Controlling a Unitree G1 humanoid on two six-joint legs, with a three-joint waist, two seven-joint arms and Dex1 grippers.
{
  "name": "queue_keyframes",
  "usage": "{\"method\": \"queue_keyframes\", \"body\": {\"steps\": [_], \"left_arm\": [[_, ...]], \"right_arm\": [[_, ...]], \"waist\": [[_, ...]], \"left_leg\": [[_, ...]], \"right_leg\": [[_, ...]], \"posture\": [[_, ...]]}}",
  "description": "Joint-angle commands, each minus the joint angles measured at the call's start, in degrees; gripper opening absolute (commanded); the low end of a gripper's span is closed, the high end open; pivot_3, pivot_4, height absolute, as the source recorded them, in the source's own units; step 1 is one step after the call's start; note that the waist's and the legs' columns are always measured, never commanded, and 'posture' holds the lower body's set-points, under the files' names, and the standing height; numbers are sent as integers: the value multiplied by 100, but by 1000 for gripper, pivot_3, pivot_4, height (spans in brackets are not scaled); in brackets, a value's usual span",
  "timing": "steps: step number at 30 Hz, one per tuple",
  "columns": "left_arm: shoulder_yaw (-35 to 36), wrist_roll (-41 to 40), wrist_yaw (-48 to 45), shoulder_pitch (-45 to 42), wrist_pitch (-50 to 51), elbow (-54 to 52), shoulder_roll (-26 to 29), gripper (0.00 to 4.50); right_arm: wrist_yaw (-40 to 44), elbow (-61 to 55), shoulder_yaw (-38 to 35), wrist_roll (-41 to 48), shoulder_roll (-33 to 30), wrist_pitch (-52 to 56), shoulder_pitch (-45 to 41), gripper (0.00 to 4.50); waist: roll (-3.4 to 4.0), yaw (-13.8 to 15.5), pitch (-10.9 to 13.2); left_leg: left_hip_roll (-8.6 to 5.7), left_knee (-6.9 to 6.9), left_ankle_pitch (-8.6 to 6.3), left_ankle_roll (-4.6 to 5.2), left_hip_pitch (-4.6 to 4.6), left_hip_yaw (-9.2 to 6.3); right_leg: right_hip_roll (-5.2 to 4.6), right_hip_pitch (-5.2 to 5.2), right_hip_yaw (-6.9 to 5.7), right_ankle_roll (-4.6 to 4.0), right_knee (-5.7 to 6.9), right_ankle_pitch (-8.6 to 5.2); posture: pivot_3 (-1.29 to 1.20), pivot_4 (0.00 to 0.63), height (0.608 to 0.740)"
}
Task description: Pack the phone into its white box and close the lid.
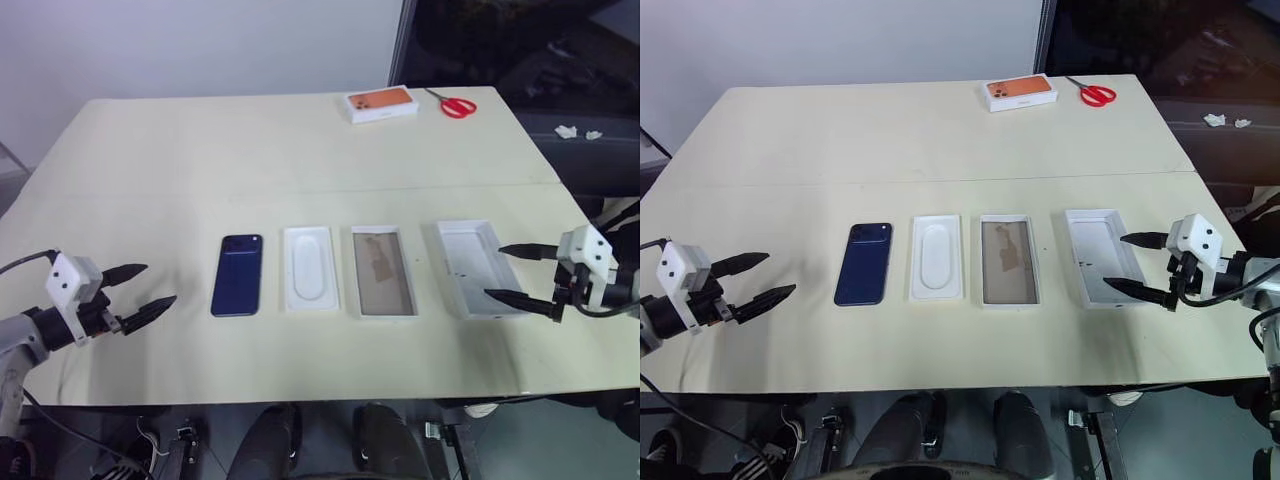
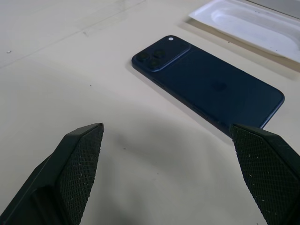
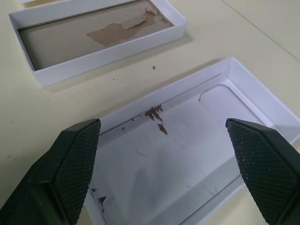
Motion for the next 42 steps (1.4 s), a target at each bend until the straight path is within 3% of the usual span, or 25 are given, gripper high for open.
{"method": "queue_keyframes", "body": {"steps": [1, 14, 21, 23, 26, 31, 34, 39, 42], "left_arm": [[163, -111, 25, -87, 93, -13, 34, 4500], [-196, -706, 1256, -799, 2105, -862, -458, 4500], [-157, -1075, 1461, -972, 2959, -1234, -344, 4500], [-26, -1640, 1646, -1187, 3785, -1198, -350, 4500], [-2, -1721, 1801, -1450, 3916, -1112, -387, 4500], [-157, -2319, 2327, -1828, 5041, -1189, -506, 4500], [-386, -2307, 2712, -1918, 5253, -1419, -767, 4500], [-796, -2602, 3827, -2307, 5817, -1916, -2002, 4500], [-832, -2629, 4109, -2330, 5920, -1895, -2394, 4500]], "right_arm": [[-10, -140, -174, 94, -149, 35, -80, 4475], [-1373, -1946, 817, -2, 818, 1306, -1169, 4475], [-1272, -2033, 982, 27, 806, 1374, -1322, 4475], [-1238, -2003, 1022, -80, 791, 1216, -1304, 4475], [-1288, -1970, 1119, -130, 938, 1141, -1434, 4475], [-1212, -2072, 1426, -273, 1009, 1053, -1505, 4475], [-1258, -2113, 1545, -307, 1103, 994, -1515, 4475], [-1223, -1850, 1520, -400, 1083, 764, -1401, 4475], [-1190, -1874, 1520, -393, 1066, 749, -1370, 4475]], "waist": [[0, 4, 0], [0, -3, 0], [-3, 27, 0], [-3, 24, 0], [-3, 8, 0], [-3, -10, 0], [-3, 0, 0], [-9, 104, 1], [-11, 104, 1]], "left_leg": [[0, 0, 0, 0, 0, 0], [-1, 2, 1, -1, -4, -1], [-2, 5, 1, -1, -6, -3], [-4, 5, 1, -1, -5, -3], [-3, 7, 1, -2, -4, -5], [-3, 4, 2, -3, -4, -3], [-3, 7, 3, -4, -4, -3], [-8, 28, 1, -2, -7, -7], [-9, 36, 1, -2, -9, -5]], "right_leg": [[0, 0, 0, 0, 0, 0], [3, -7, 1, 2, 5, 1], [2, -5, -2, 2, 2, 1], [1, -5, -2, 2, 4, 1], [3, -4, -3, 2, 8, 1], [6, -9, -2, 2, 9, 1], [6, -8, 0, 2, 11, 1], [4, 1, -6, 3, 14, 2], [5, 1, -3, 3, 16, 2]], "posture": [[0, 150, 740], [0, 150, 740], [0, 150, 740], [0, 150, 740], [0, 150, 740], [0, 150, 740], [0, 150, 740], [0, 150, 740], [0, 150, 740]]}}
